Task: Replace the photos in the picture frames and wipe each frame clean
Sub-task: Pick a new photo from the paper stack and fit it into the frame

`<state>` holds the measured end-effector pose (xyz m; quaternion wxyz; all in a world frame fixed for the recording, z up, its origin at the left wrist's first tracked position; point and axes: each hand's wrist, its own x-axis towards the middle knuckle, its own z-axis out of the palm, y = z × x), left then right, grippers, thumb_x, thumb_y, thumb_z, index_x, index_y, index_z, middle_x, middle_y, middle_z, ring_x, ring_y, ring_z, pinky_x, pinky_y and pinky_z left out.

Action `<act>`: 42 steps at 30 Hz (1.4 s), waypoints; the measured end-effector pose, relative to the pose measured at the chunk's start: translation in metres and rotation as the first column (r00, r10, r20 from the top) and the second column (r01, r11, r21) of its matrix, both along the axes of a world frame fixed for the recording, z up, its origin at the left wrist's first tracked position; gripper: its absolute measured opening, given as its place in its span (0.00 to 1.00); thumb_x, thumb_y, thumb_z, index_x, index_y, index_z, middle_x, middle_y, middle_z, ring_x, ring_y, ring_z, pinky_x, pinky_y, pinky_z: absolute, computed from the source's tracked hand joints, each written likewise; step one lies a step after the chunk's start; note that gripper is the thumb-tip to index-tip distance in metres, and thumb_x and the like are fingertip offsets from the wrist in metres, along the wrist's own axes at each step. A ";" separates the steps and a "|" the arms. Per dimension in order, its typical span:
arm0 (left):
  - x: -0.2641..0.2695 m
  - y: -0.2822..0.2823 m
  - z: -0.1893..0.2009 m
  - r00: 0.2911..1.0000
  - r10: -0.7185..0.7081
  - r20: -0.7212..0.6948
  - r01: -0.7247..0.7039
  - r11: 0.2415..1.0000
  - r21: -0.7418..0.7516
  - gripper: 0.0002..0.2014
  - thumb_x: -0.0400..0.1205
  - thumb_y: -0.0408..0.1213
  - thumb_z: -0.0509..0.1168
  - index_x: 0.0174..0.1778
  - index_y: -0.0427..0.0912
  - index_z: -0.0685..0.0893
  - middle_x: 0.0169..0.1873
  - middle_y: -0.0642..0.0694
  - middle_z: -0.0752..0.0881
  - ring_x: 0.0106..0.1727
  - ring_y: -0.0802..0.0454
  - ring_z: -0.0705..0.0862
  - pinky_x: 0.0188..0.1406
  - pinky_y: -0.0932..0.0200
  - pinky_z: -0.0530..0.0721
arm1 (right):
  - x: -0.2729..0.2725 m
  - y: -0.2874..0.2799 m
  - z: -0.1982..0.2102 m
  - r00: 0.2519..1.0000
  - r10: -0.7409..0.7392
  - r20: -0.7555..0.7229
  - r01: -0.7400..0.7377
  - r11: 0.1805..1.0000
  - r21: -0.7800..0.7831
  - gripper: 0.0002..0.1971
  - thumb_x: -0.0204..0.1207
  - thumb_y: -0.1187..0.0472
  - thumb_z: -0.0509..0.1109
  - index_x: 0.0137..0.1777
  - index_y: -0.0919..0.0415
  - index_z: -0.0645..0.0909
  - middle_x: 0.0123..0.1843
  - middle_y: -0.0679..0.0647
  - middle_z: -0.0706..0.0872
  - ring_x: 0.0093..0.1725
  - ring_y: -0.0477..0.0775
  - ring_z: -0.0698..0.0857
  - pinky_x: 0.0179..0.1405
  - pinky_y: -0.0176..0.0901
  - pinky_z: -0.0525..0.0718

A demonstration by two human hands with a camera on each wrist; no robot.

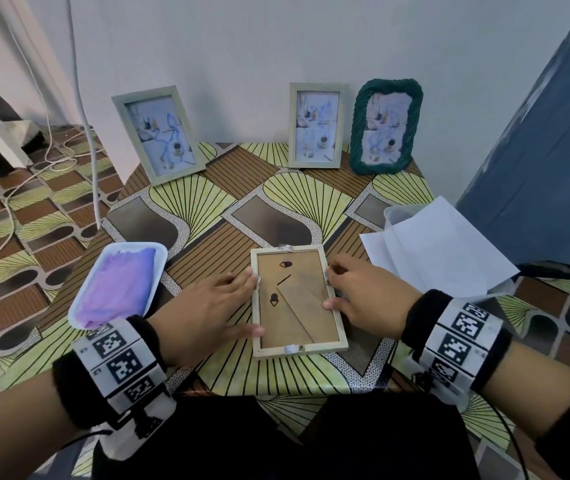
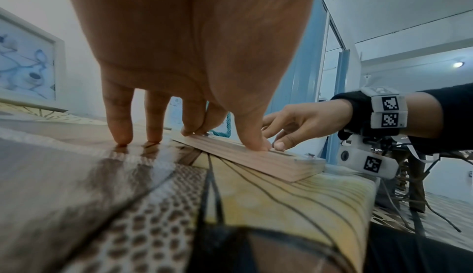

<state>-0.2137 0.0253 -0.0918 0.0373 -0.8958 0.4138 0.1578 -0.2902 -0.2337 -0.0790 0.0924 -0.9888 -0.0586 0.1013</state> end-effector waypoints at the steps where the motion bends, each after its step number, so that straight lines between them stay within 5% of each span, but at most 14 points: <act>1: 0.000 0.000 0.000 1.000 -0.003 0.003 0.003 1.000 -0.011 0.47 0.74 0.73 0.39 0.86 0.52 0.40 0.86 0.56 0.45 0.86 0.54 0.49 0.83 0.52 0.57 | 0.000 0.001 0.000 1.000 0.016 0.006 -0.016 1.000 0.006 0.19 0.83 0.48 0.64 0.69 0.57 0.77 0.67 0.52 0.72 0.63 0.54 0.77 0.63 0.43 0.76; 5: 0.001 0.001 0.000 1.000 -0.018 0.000 0.018 1.000 -0.020 0.49 0.70 0.76 0.35 0.86 0.54 0.40 0.85 0.56 0.45 0.85 0.55 0.50 0.82 0.49 0.60 | -0.002 0.007 -0.004 0.999 0.049 0.017 -0.049 0.999 -0.022 0.18 0.83 0.55 0.63 0.72 0.54 0.75 0.66 0.54 0.71 0.59 0.56 0.77 0.60 0.46 0.79; 11: 0.001 0.001 -0.001 0.999 -0.031 0.039 0.032 0.999 -0.039 0.48 0.71 0.76 0.34 0.86 0.55 0.40 0.86 0.56 0.45 0.85 0.57 0.49 0.82 0.54 0.59 | -0.006 0.005 -0.003 0.997 -0.043 0.071 0.041 0.999 0.035 0.26 0.83 0.50 0.64 0.77 0.59 0.68 0.66 0.51 0.77 0.63 0.54 0.78 0.61 0.46 0.79; 21: -0.002 0.000 0.000 0.999 -0.037 -0.005 0.037 0.999 0.002 0.43 0.77 0.71 0.39 0.85 0.55 0.37 0.80 0.64 0.33 0.86 0.53 0.45 0.84 0.50 0.58 | -0.003 0.000 -0.008 0.999 -0.025 0.045 0.023 0.999 0.043 0.16 0.84 0.50 0.64 0.67 0.56 0.80 0.64 0.50 0.77 0.64 0.52 0.76 0.63 0.49 0.78; 32: -0.001 -0.002 0.008 0.997 -0.069 0.032 0.068 0.997 0.027 0.39 0.81 0.69 0.45 0.86 0.58 0.42 0.85 0.58 0.42 0.86 0.52 0.49 0.83 0.51 0.58 | -0.002 -0.004 -0.006 1.000 -0.003 0.030 0.001 0.997 0.072 0.18 0.83 0.48 0.64 0.73 0.44 0.78 0.61 0.48 0.78 0.61 0.51 0.78 0.61 0.51 0.79; 35: -0.008 0.001 0.011 0.978 -0.152 0.144 0.155 0.988 -0.009 0.36 0.84 0.67 0.43 0.86 0.59 0.41 0.86 0.57 0.45 0.86 0.53 0.40 0.83 0.49 0.58 | 0.004 -0.008 -0.003 0.995 -0.023 0.094 0.012 0.992 0.123 0.17 0.82 0.45 0.65 0.68 0.46 0.82 0.60 0.47 0.78 0.58 0.48 0.79 0.59 0.51 0.81; 38: -0.015 0.009 0.011 0.922 -0.360 0.139 0.364 0.931 -0.005 0.30 0.87 0.62 0.40 0.86 0.61 0.44 0.85 0.61 0.45 0.84 0.58 0.32 0.84 0.48 0.53 | 0.016 -0.011 -0.001 0.983 -0.014 0.185 -0.010 0.992 0.125 0.19 0.83 0.45 0.62 0.69 0.51 0.81 0.70 0.48 0.77 0.66 0.49 0.78 0.64 0.52 0.81; 42: -0.022 0.025 0.006 0.877 -0.477 0.056 0.475 0.879 0.040 0.29 0.88 0.61 0.36 0.85 0.61 0.39 0.84 0.65 0.36 0.83 0.61 0.29 0.81 0.44 0.46 | 0.032 -0.010 -0.001 0.990 0.128 0.066 -0.133 0.988 0.078 0.26 0.87 0.49 0.58 0.83 0.55 0.64 0.84 0.51 0.65 0.82 0.51 0.65 0.80 0.46 0.64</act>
